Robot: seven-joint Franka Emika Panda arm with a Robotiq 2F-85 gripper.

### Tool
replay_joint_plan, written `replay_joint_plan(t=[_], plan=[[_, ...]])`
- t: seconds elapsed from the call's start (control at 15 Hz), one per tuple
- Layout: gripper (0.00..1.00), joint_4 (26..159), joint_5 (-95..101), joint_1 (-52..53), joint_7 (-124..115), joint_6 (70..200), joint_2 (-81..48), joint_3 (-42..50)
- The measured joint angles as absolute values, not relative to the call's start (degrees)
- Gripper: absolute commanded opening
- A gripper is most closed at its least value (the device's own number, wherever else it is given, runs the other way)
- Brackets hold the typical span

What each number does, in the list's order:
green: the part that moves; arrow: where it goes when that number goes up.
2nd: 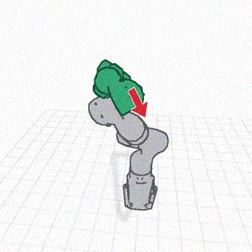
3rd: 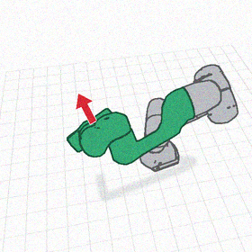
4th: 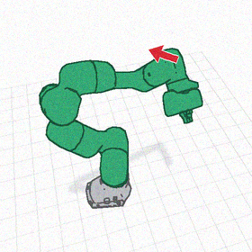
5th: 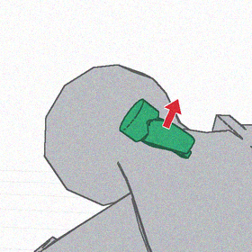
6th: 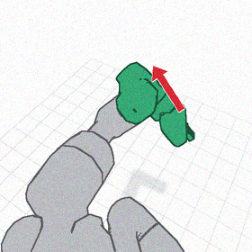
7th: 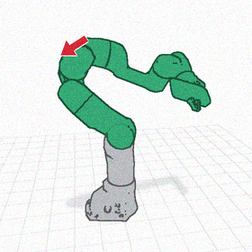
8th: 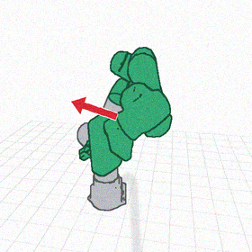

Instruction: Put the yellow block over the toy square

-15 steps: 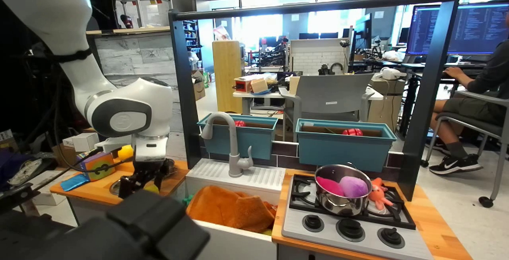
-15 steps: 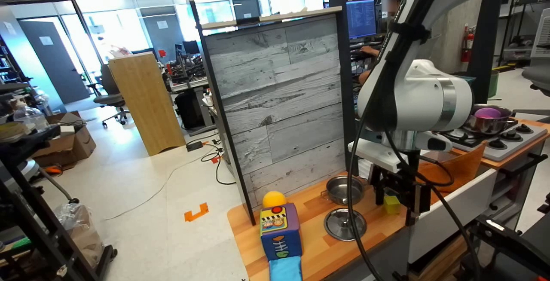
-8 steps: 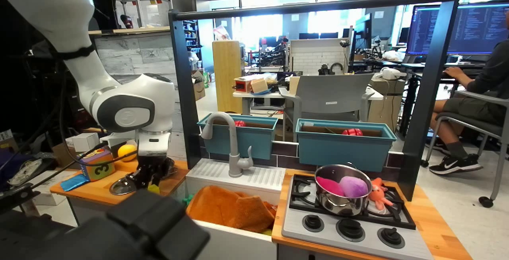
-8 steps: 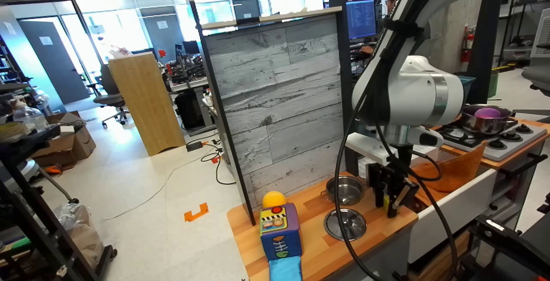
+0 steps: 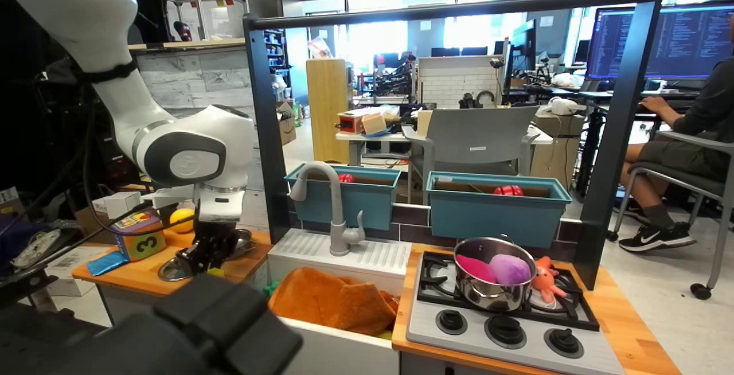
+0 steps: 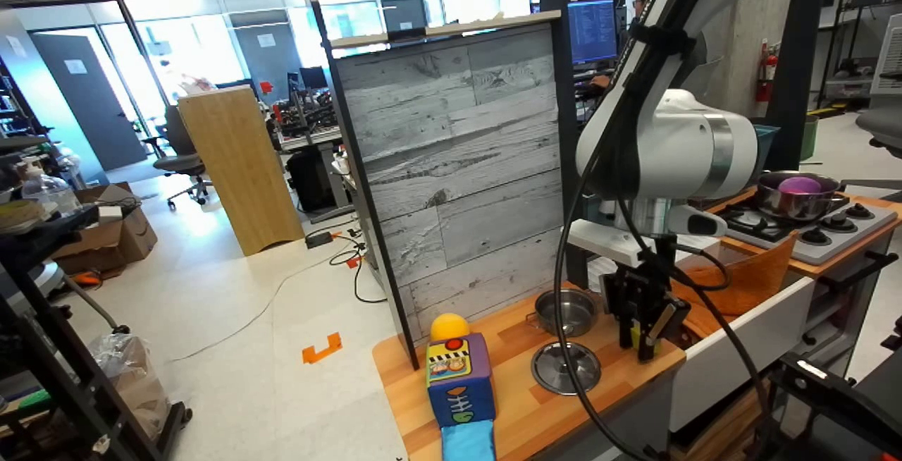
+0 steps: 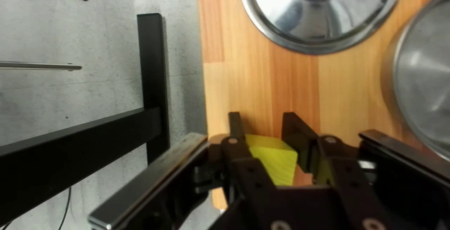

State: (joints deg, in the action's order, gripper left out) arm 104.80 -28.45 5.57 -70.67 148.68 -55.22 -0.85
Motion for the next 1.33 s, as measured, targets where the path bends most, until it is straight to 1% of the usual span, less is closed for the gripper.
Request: replay_joint_plan(t=[0.2,0.4,0.73,1.0,1.33], plan=[[0.01,107.9,-28.1,3.2,-63.7,142.7,-50.6,-3.2],[0.01,113.1,-28.7,0.7,-55.2,138.1,-42.2,-5.3],[0.01,120.1,-36.6,-0.8,-41.7,136.5,-28.5,-10.6],[0.01,121.6,-43.5,4.6,-35.5,139.2,-22.7,-13.4],[0.01,119.6,-42.3,13.5,-36.9,148.5,-24.5,-12.5]])
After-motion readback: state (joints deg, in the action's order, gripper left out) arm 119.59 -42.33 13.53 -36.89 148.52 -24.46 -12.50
